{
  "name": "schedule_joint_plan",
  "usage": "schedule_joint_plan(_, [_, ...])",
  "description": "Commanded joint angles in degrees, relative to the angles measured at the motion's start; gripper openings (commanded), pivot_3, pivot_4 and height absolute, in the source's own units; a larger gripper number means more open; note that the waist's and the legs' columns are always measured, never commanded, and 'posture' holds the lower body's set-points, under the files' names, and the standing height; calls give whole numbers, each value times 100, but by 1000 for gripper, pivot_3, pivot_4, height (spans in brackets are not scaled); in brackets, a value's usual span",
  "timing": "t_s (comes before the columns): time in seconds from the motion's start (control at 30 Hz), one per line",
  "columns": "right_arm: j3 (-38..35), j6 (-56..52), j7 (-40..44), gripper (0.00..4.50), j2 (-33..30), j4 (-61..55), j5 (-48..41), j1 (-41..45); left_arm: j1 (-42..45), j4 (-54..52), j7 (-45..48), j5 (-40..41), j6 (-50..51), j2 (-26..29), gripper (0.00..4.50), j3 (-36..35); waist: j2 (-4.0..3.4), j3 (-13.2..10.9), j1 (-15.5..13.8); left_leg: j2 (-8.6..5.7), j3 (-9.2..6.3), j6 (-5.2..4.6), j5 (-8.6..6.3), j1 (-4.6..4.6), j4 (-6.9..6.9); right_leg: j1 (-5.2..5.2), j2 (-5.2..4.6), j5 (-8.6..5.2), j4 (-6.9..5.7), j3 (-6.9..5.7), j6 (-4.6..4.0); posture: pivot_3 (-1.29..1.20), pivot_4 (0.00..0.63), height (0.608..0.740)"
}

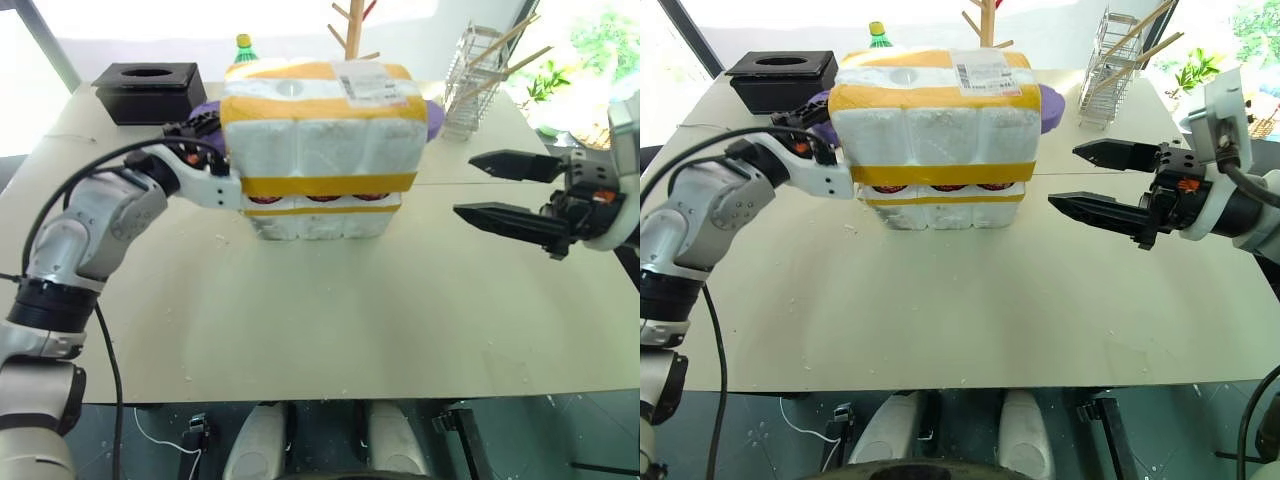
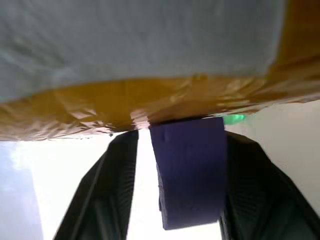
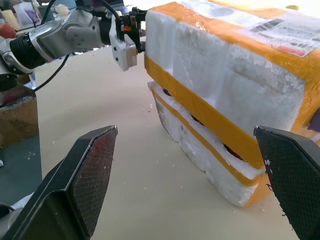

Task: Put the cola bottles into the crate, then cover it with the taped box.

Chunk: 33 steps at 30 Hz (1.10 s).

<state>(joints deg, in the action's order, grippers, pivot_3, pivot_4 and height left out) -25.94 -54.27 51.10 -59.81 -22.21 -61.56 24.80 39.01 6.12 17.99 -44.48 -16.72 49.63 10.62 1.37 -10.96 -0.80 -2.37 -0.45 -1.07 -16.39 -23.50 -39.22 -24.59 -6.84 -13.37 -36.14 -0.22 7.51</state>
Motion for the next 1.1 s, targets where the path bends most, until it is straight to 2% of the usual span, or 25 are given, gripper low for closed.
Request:
schedule_joint_plan(0.03, [-153, 124, 34, 4500, -26, -101, -33, -64, -99, -294, 49, 67, -41, 82, 3818, -113, 0, 0, -1, 0, 0, 0, 0, 0, 0, 0, 0, 0, 0, 0, 0, 0, 150, 740])
schedule_joint_plan(0.17, [-109, 208, 77, 4500, -8, -32, 93, -204, -562, -562, 49, 220, -233, 254, 3818, -275, 0, 0, 6, 0, 0, 0, 0, 0, 0, 0, -1, 0, 0, 0, 0, 0, 150, 740])
schedule_joint_plan(0.3, [-84, 277, 80, 4500, 56, 60, 183, -340, -1347, -1058, 88, 551, -274, 489, 3818, -742, 0, 0, 14, 1, 0, -1, -1, 1, 1, -2, -3, 0, 0, 2, 0, 0, 150, 740])
schedule_joint_plan(0.4, [-73, 316, 137, 4500, 75, 145, 251, -501, -2168, -1540, 452, 1664, -83, 457, 3818, -1511, -1, 1, 12, 3, 0, 0, 0, 2, 3, -3, -6, 0, 1, 2, -1, 0, 150, 740])
schedule_joint_plan(0.47, [-26, 367, 184, 4500, 76, 204, 324, -563, -2493, -1823, 911, 2583, 572, 219, 3818, -1934, -3, 1, 1, 3, 0, 1, -1, 3, 3, -3, -10, 1, 3, 3, -2, 0, 150, 740])
schedule_joint_plan(0.53, [55, 452, 264, 4500, 77, 294, 445, -593, -2634, -2143, 1660, 3905, 2184, -70, 3818, -2374, -3, 1, -8, 2, -1, 1, -1, 3, 3, -1, -13, 2, 4, 2, -3, 0, 150, 740])
schedule_joint_plan(0.6, [154, 533, 343, 4500, 68, 404, 580, -562, -2489, -2463, 2209, 5653, 4178, -297, 3818, -2964, -3, 1, 4, 2, -2, 2, 0, 3, 0, 1, -13, 3, 4, 0, -5, 0, 150, 740])
schedule_joint_plan(0.67, [279, 636, 447, 4500, 31, 512, 714, -478, -2067, -2563, 2532, 7086, 5719, -228, 3818, -3534, -3, 1, 12, 3, -4, 4, 1, 5, -3, 2, -6, 3, 0, -1, -5, 0, 150, 740])
schedule_joint_plan(0.7, [334, 674, 498, 4500, 19, 561, 762, -427, -1878, -2534, 2656, 7560, 6329, -94, 3818, -3728, -3, 1, 16, 4, -7, 5, 2, 5, -3, 2, -3, 3, 1, -3, -5, 0, 150, 740])
schedule_joint_plan(0.8, [518, 790, 673, 4500, -30, 737, 915, -181, -1555, -2302, 3257, 8477, 7292, 576, 3818, -4111, -4, 0, 55, 4, -6, 5, 2, 6, -2, 2, 3, 3, -1, -4, -5, 0, 150, 740])
schedule_joint_plan(0.97, [682, 919, 980, 4500, -117, 1010, 1120, 128, -1541, -1873, 4438, 9299, 7775, 1596, 3818, -4359, -9, 0, 145, 5, -3, 5, 2, 12, 7, 2, 5, 2, 0, -3, -6, 0, 150, 740])
schedule_joint_plan(1.1, [823, 963, 1184, 4500, -118, 1142, 1245, 256, -1648, -1627, 5227, 9375, 7546, 2133, 3818, -4227, -10, -1, 151, 6, -2, 6, 3, 12, 7, 3, 6, 1, 3, -2, -7, 0, 150, 740])
